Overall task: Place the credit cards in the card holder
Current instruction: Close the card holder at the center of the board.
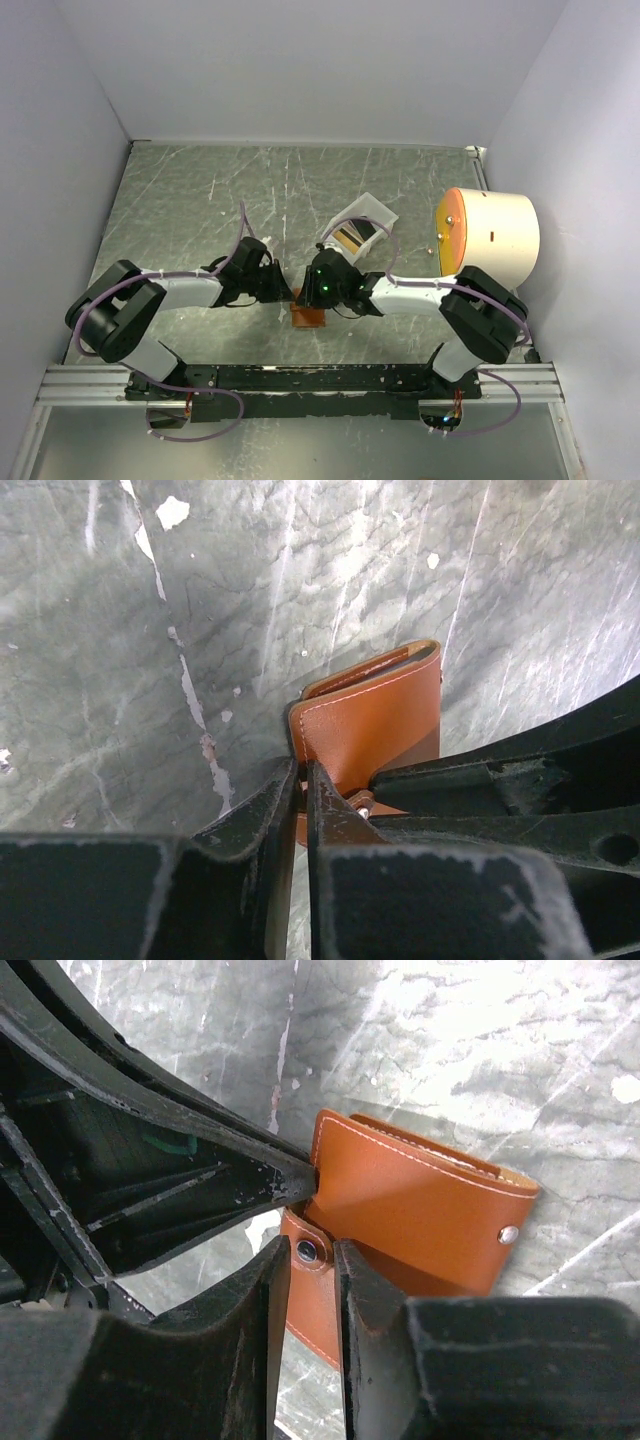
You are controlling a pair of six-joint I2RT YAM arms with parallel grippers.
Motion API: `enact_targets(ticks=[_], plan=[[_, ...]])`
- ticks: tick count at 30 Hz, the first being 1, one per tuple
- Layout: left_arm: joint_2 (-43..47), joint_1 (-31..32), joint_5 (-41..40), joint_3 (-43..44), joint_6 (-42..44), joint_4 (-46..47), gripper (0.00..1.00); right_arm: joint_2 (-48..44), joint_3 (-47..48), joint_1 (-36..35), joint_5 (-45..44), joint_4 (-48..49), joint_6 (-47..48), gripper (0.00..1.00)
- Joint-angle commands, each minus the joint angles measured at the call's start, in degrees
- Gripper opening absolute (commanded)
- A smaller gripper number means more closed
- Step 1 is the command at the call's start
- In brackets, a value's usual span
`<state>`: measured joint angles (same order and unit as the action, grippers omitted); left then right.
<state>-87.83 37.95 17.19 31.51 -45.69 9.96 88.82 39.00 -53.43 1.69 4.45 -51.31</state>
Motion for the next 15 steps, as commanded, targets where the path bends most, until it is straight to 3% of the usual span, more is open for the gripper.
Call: enact_targets(ticks=[1,9,15], plan=[[-1.17,-0.25,0.36,-0.61,0.61,-0.85,0.17,3.03,1.25,-0.14,-0.82,-3.82,1.59,0.25],[-0.27,-0.25,0.16,-1.51,0.05,-0.70,0.17,4.08,2.14,-0.48,-1.61,-5.94,2.64,0.20],[-0.43,-0.25,0.42,-1.66,-0.01,-0.24,0.17,2.51,1.60,-0.83,-2.43,-4.61,2.42,0.05]])
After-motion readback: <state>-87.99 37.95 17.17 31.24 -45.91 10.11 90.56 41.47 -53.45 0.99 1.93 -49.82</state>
